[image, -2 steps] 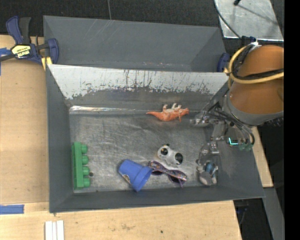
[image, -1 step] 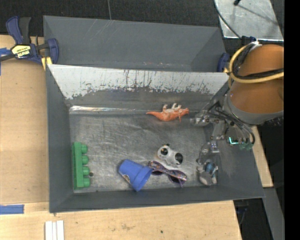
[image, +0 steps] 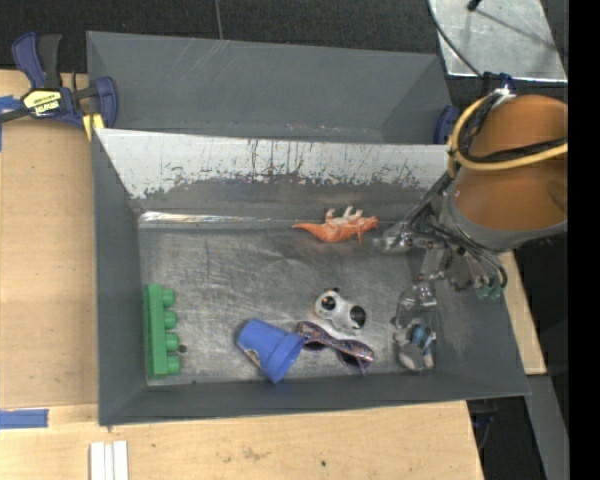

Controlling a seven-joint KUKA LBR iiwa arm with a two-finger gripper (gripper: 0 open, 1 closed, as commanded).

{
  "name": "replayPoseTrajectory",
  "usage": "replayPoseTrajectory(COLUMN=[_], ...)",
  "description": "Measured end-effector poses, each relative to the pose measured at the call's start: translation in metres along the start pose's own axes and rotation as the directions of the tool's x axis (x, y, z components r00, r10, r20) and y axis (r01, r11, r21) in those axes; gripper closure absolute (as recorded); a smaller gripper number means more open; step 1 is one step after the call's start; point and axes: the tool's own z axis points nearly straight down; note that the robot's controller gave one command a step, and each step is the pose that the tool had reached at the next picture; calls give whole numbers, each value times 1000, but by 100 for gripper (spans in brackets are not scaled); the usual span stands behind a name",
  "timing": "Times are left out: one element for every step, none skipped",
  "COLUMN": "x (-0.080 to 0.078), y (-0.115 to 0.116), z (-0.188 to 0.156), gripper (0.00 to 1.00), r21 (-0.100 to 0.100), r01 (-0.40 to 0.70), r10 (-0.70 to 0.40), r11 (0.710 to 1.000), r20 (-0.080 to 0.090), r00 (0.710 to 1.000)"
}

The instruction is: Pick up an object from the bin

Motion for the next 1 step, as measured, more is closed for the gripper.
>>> replayPoseTrajectory(x=[19], y=[5], z=[62], gripper=[0], r21=[-1], r01=[226], r10=[-226], r11=[974], r20=[-2], r00=[974])
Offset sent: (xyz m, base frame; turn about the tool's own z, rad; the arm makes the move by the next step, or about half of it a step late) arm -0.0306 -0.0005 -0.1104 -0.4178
